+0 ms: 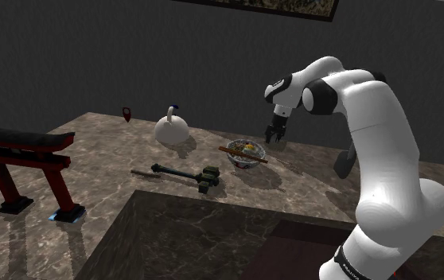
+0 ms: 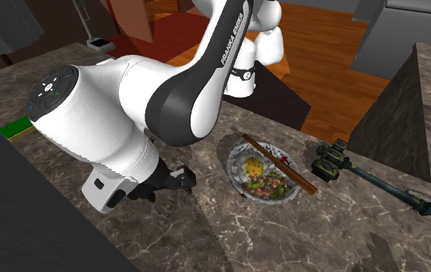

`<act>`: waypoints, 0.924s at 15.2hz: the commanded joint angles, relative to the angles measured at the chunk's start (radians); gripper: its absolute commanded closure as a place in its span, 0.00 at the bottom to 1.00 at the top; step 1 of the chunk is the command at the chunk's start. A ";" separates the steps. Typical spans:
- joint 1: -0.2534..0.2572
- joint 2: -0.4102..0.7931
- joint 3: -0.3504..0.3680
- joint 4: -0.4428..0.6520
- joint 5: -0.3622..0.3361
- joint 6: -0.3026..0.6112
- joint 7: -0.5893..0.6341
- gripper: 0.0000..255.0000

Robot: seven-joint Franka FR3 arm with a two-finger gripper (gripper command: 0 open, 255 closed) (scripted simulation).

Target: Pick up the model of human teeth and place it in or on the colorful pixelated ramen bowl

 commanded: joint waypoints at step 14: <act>0.000 0.000 0.000 -0.002 0.001 0.003 -0.001 1.00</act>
